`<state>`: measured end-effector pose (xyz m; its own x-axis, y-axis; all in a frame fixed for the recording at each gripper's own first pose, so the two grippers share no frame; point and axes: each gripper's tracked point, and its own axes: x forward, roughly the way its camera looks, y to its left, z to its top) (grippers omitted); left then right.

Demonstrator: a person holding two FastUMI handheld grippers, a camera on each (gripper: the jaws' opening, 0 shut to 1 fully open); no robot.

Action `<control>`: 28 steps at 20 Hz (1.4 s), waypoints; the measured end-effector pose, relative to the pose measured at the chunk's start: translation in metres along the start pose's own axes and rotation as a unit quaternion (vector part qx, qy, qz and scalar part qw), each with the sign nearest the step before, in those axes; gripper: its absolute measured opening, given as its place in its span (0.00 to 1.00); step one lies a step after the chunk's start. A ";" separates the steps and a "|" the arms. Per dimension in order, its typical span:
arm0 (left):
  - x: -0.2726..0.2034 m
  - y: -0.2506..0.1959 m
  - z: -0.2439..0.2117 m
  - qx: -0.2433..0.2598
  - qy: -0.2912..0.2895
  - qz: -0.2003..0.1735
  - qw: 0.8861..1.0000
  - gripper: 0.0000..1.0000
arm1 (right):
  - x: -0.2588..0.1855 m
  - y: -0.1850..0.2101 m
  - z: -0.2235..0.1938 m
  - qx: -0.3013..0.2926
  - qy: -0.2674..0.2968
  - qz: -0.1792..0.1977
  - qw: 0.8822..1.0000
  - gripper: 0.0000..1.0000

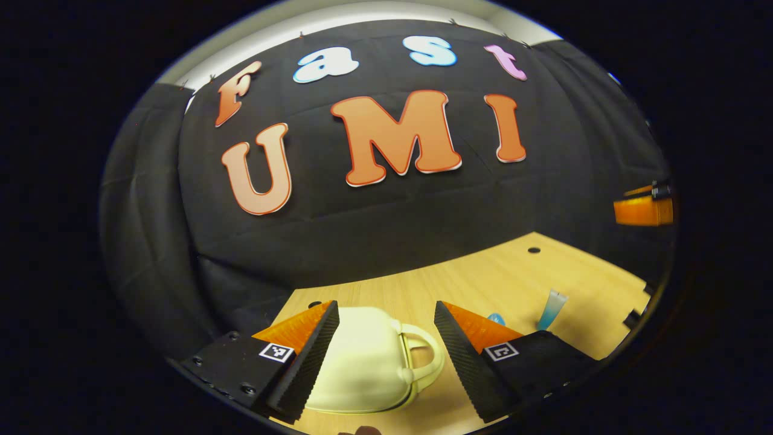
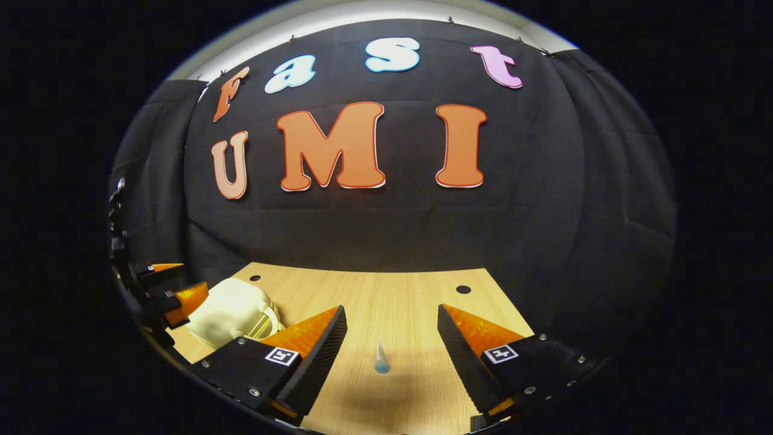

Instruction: First open the suitcase, pack the skin care products into it, and then close the suitcase.

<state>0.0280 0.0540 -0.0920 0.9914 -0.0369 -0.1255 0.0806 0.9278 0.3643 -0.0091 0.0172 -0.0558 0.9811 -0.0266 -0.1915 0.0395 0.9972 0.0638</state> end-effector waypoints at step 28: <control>0.085 -0.072 -0.166 0.460 0.186 -0.058 0.866 0.98 | -0.006 -0.097 -0.057 0.074 0.070 -0.087 0.991 0.95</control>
<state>0.0891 0.0453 -0.2824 0.8834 0.1710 -0.4364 0.3946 0.2310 0.8893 -0.0300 -0.0756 -0.1166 0.9212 -0.1776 -0.3461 0.2442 0.9566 0.1591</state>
